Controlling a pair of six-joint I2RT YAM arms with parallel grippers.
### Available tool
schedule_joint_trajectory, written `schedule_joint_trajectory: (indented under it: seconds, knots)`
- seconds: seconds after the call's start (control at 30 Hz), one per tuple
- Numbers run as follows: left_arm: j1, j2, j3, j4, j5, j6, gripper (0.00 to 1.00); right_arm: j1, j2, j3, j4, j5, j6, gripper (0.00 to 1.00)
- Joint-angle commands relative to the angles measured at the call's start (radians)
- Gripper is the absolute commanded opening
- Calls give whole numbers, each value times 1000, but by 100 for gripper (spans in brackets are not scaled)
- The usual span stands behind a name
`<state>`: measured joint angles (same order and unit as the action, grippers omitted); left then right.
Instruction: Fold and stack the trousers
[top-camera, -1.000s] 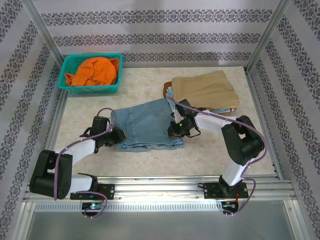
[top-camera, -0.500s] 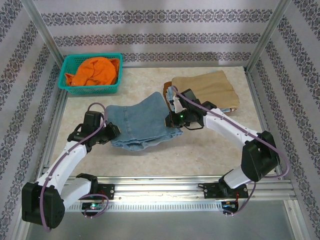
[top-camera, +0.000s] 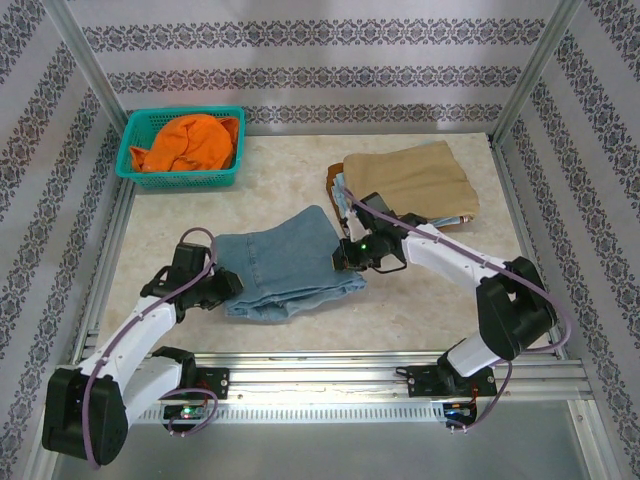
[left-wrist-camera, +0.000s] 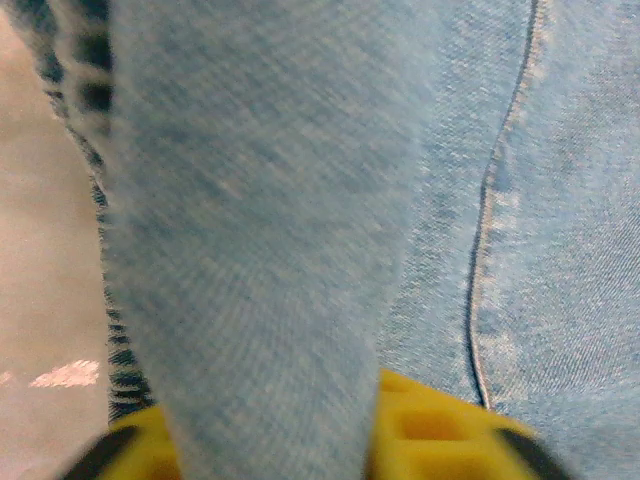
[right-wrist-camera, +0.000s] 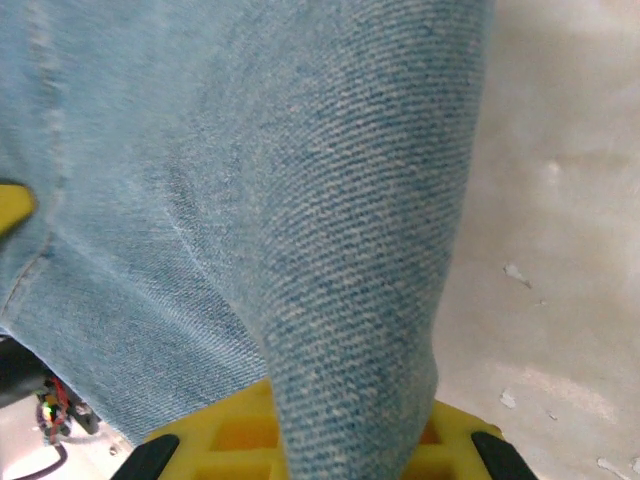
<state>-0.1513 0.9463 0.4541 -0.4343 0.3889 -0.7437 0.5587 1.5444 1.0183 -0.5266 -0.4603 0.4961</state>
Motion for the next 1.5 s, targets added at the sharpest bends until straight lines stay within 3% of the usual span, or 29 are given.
schedule_joint_trajectory:
  seconds: [0.0, 0.07, 0.17, 0.37, 0.5, 0.7, 0.83, 0.97, 1.03, 1.13, 1.33, 1.47]
  knots:
    - [6, -12, -20, -42, -120, -11, 70, -26, 7, -30, 39, 64, 7, 0]
    - [6, -11, -27, -48, -159, -6, 92, -26, 9, -35, 43, 65, 3, 0]
    - [8, 29, -47, 10, -182, 0, 95, -28, 11, -39, 46, 67, 1, 0]
    - [7, 221, -92, 283, -90, -4, 77, -29, 18, -40, 55, 58, 1, 0]
    - [8, 254, -94, 385, -83, 17, 70, -30, 19, -52, 60, 53, -1, 0]
    - [-15, 317, -98, 560, 37, -13, 50, -29, 32, -53, 69, 48, 1, 0]
    - [-52, 315, -106, 572, 26, -13, 50, -29, 44, -46, 78, 44, 4, 0]
    - [-62, 330, -138, 622, 43, -13, 21, -28, 61, -32, 80, 39, 8, 0]
    - [-62, 327, -137, 619, 58, -10, 0, -28, 59, -22, 75, 38, 9, 0]
    - [-63, 271, -88, 529, 72, 14, 0, -29, 29, -4, 48, 58, 9, 0]
    - [-63, 40, 96, 236, -11, 25, 0, -31, -96, 83, -47, 123, 1, 0]
    - [-63, 47, 220, 154, 5, 45, 0, -33, -128, 173, -121, 160, -22, 0]
